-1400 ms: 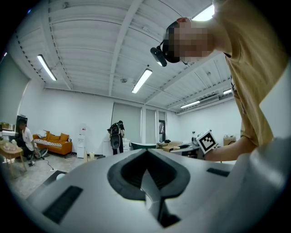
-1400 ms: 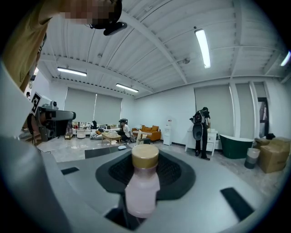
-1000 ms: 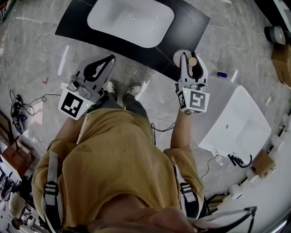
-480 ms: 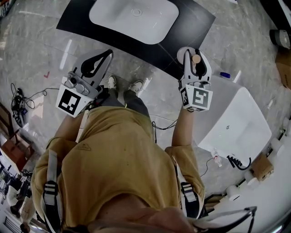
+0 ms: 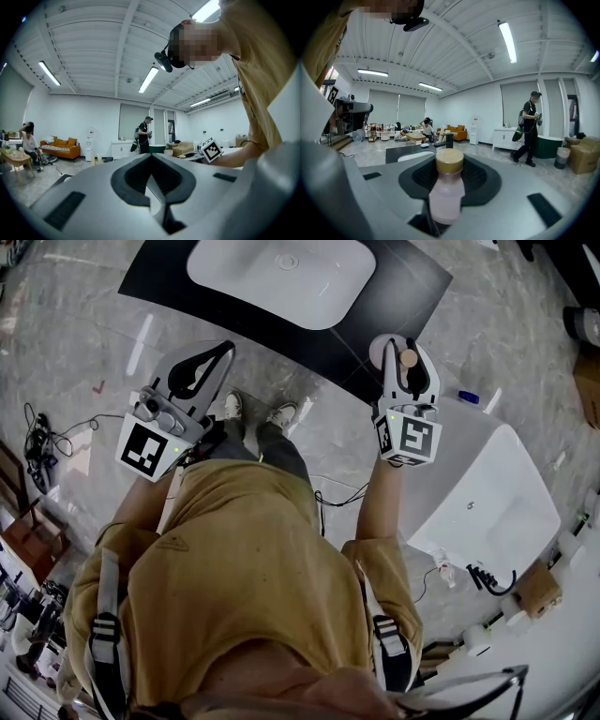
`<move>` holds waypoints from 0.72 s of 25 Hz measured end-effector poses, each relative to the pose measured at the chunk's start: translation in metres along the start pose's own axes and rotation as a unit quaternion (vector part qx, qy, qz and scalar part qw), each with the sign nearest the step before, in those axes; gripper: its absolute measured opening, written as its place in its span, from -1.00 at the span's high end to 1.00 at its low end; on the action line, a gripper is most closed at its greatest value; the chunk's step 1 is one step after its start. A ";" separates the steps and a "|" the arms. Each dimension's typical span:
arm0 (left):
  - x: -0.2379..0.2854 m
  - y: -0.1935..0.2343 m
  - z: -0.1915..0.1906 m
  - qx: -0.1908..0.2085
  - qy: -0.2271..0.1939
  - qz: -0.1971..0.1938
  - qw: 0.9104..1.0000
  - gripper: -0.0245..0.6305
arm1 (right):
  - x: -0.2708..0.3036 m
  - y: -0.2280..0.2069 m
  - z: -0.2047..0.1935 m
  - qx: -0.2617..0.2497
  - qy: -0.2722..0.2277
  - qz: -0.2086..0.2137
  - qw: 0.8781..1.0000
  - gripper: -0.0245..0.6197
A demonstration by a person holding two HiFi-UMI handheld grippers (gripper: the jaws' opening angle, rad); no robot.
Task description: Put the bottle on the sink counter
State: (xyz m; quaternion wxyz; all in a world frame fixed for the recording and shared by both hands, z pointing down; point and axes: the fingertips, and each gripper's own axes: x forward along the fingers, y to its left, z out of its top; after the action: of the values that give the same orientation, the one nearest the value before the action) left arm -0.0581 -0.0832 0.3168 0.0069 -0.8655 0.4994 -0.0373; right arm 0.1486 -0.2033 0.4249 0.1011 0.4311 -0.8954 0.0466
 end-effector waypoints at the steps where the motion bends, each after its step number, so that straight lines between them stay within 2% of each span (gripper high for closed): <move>1: 0.000 0.000 -0.001 -0.001 0.001 0.001 1.000 0.92 | 0.001 0.000 -0.001 0.000 0.002 0.000 1.000 0.55; 18: 0.007 0.002 -0.004 0.001 0.004 0.000 1.000 0.92 | 0.017 -0.004 -0.023 0.005 0.014 -0.002 1.000 0.55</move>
State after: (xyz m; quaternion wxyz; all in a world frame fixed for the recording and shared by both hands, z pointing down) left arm -0.0562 -0.0901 0.3213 0.0056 -0.8654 0.4994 -0.0416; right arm 0.1449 -0.2153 0.4512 0.1112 0.4324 -0.8930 0.0568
